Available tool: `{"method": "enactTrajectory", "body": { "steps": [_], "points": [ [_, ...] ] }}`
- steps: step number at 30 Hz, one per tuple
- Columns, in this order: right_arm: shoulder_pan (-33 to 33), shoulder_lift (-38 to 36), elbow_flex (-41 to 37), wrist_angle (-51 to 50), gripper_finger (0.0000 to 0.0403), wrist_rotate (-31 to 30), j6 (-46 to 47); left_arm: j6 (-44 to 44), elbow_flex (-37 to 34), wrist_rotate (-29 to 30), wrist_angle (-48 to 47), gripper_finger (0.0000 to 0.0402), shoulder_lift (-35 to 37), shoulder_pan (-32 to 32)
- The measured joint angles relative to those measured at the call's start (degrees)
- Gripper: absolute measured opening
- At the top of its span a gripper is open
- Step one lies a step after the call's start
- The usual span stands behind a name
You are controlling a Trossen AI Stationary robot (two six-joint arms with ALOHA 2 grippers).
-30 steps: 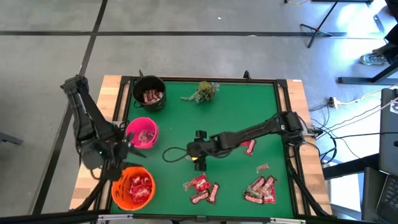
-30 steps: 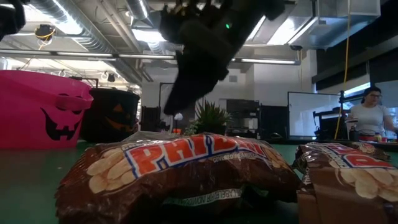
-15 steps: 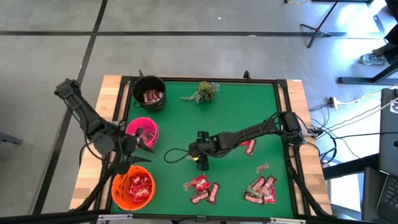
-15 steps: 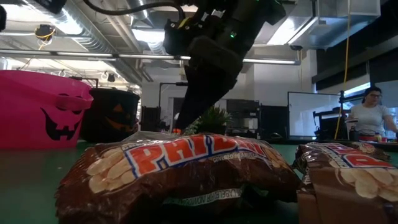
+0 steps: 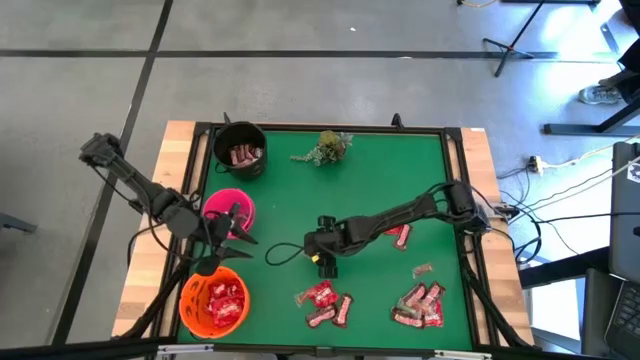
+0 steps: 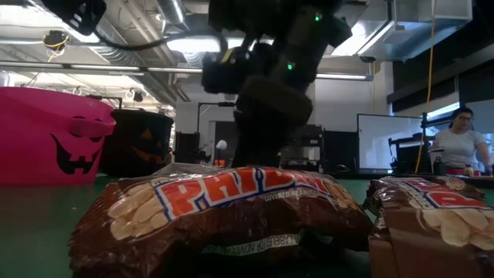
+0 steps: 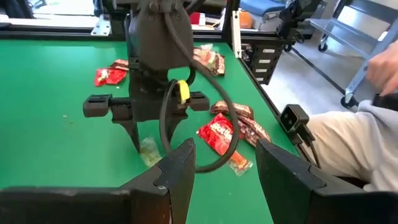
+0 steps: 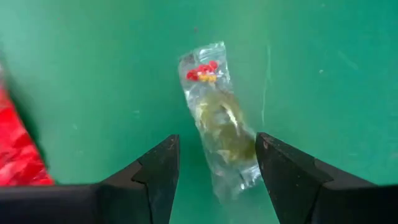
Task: Sort candy
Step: Put the green gummy into the pink bucket
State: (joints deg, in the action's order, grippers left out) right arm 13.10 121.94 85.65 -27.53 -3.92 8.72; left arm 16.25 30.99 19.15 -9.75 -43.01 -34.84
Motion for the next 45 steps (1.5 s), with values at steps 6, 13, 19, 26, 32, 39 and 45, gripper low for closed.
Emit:
{"method": "enactTrajectory", "body": {
  "steps": [6,13,19,26,32,39,45],
  "points": [
    [0.0,1.6,0.2,0.4,0.0200,-0.4,0.1,0.0,-0.3,-0.9,0.3,0.0157,-0.1,1.3],
    [0.1,1.7,0.6,0.1,0.0092,0.1,-0.4,0.0,-0.3,-0.9,0.5,0.0157,-0.1,1.2],
    [0.0,2.0,2.7,-2.1,0.0010,-0.9,-1.6,0.0,-0.3,1.5,0.4,0.0157,-0.1,1.2],
    [-0.1,1.2,7.3,-4.0,0.0039,-3.2,-1.6,-0.4,-0.3,4.3,0.4,0.0157,-0.1,1.2],
    [-0.1,1.1,12.4,-4.3,0.0043,-4.7,-1.6,-3.2,-0.3,6.3,0.5,0.0157,-1.7,1.2],
    [-0.1,1.1,17.4,-4.4,0.0044,-4.7,-1.6,-7.1,-0.2,9.8,0.6,0.0157,-7.0,1.2],
    [0.0,1.0,20.8,-4.3,0.0044,-4.7,-1.6,-11.5,-0.3,13.2,3.2,0.0157,-11.7,1.2]
  ]
}}
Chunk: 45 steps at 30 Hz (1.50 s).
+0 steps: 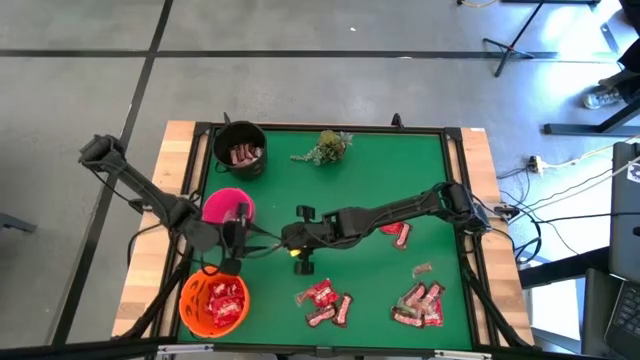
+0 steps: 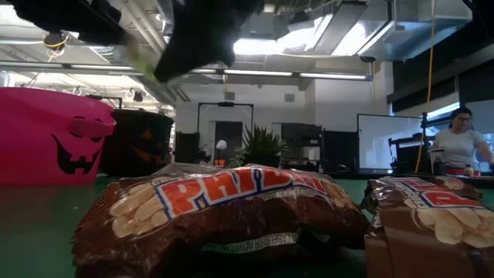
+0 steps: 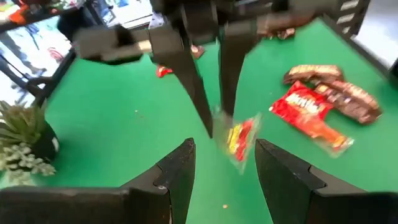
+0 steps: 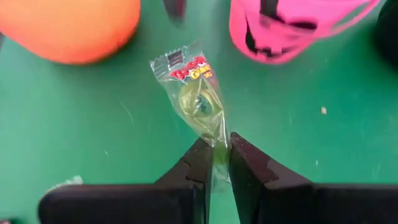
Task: Sort candy
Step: Put the green gummy into the pink bucket
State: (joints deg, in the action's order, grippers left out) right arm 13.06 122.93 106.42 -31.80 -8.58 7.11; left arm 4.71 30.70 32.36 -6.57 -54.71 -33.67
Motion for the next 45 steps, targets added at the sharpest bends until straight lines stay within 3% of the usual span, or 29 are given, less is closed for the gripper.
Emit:
{"method": "enactTrajectory", "body": {
  "steps": [21,25,30,34,37,42,45],
  "points": [
    [0.0,-0.1,1.2,2.0,0.0044,0.2,-0.1,-3.4,0.0,1.2,5.1,0.0151,-5.8,0.0],
    [-0.1,-0.1,1.2,1.9,0.0044,0.2,-0.1,-3.9,0.0,1.2,5.2,0.0111,-5.8,0.0],
    [-0.1,-0.1,1.2,1.8,0.0044,0.1,-0.1,-4.0,0.0,0.9,5.2,0.0023,-5.8,0.0],
    [0.0,-0.1,1.2,1.8,0.0048,0.2,-0.2,-4.0,0.0,0.9,5.2,0.0005,-5.8,0.0],
    [0.2,-0.1,1.2,1.8,0.0071,0.2,-1.4,-4.0,0.0,0.9,5.2,0.0001,-5.7,0.0],
    [1.0,-0.1,1.2,1.7,0.0142,-0.6,-1.6,-3.9,0.0,0.7,4.1,0.0000,-5.4,0.0],
    [1.3,-0.7,1.2,-0.3,0.0183,-1.2,-1.4,-2.1,1.4,0.8,-1.0,0.0000,-4.2,0.0]
  ]
}}
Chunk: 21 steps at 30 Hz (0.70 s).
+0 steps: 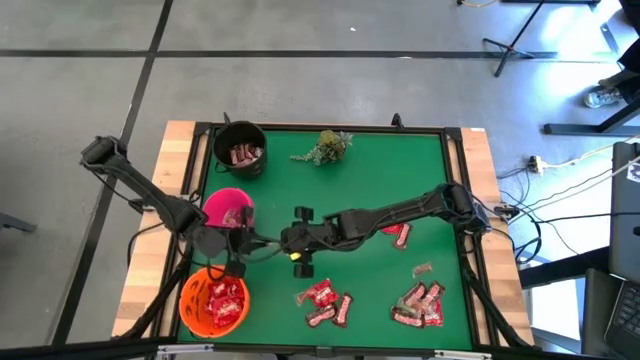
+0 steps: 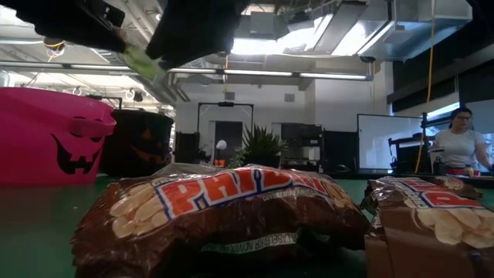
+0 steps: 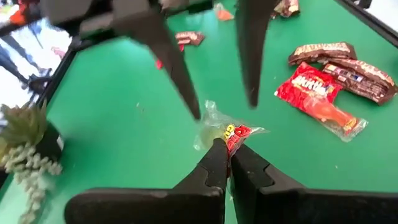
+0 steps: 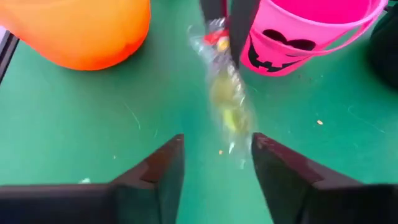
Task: Sort candy
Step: Put the green gummy into the pink bucket
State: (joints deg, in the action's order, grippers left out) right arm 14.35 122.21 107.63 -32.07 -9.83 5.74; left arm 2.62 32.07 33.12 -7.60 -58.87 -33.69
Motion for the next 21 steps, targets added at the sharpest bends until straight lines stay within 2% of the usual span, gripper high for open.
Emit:
{"method": "enactTrajectory", "body": {
  "steps": [3,7,14,17,21],
  "points": [
    [0.1,-1.1,0.0,-2.4,0.0209,-1.3,1.0,3.8,3.1,0.8,-9.4,0.0000,1.8,-0.3],
    [0.0,-2.5,0.0,-5.8,0.0216,-2.4,3.1,9.6,8.9,2.7,-23.7,0.0000,3.9,-1.7],
    [1.2,-3.1,0.0,-11.2,0.0195,-3.2,5.2,26.5,18.4,4.2,-51.1,0.0000,4.7,-5.0],
    [1.9,-3.1,0.0,-13.2,0.0185,-3.3,5.9,35.5,19.9,3.4,-61.1,0.0000,4.7,-6.4],
    [2.8,-3.1,0.0,-14.3,0.0175,-4.7,6.1,45.4,19.7,1.5,-70.0,0.0000,4.7,-7.8]
  ]
}}
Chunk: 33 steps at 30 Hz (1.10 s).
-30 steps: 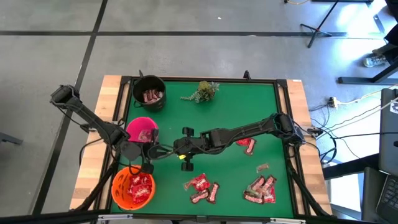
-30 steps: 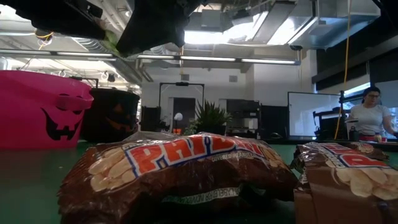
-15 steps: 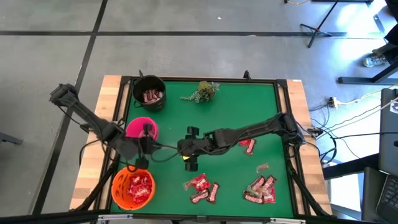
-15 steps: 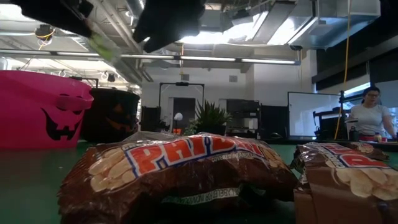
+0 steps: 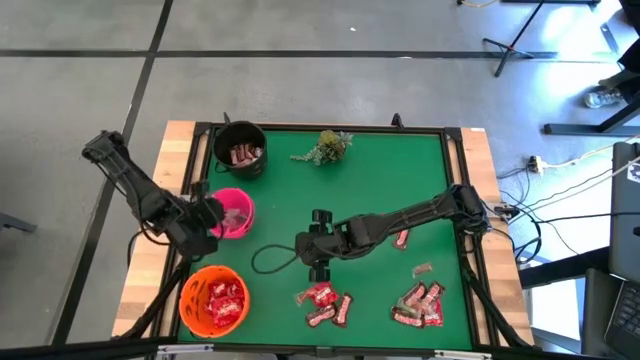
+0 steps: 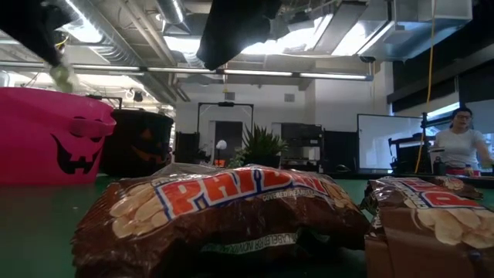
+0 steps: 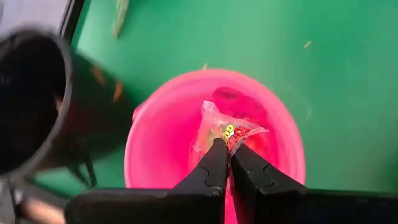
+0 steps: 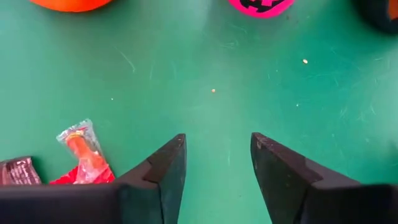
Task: Sort candy
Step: Put the green gummy into the pink bucket, then put the brown chocolate into the black bucket
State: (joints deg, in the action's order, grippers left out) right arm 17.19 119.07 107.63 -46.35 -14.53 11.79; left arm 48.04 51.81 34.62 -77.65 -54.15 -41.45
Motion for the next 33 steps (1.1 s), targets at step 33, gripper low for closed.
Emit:
{"method": "enactTrajectory", "body": {
  "steps": [33],
  "points": [
    [9.8,0.0,-0.8,3.4,0.0172,-2.7,-0.6,-16.1,5.7,8.5,23.9,0.0138,1.9,-4.7]
  ]
}}
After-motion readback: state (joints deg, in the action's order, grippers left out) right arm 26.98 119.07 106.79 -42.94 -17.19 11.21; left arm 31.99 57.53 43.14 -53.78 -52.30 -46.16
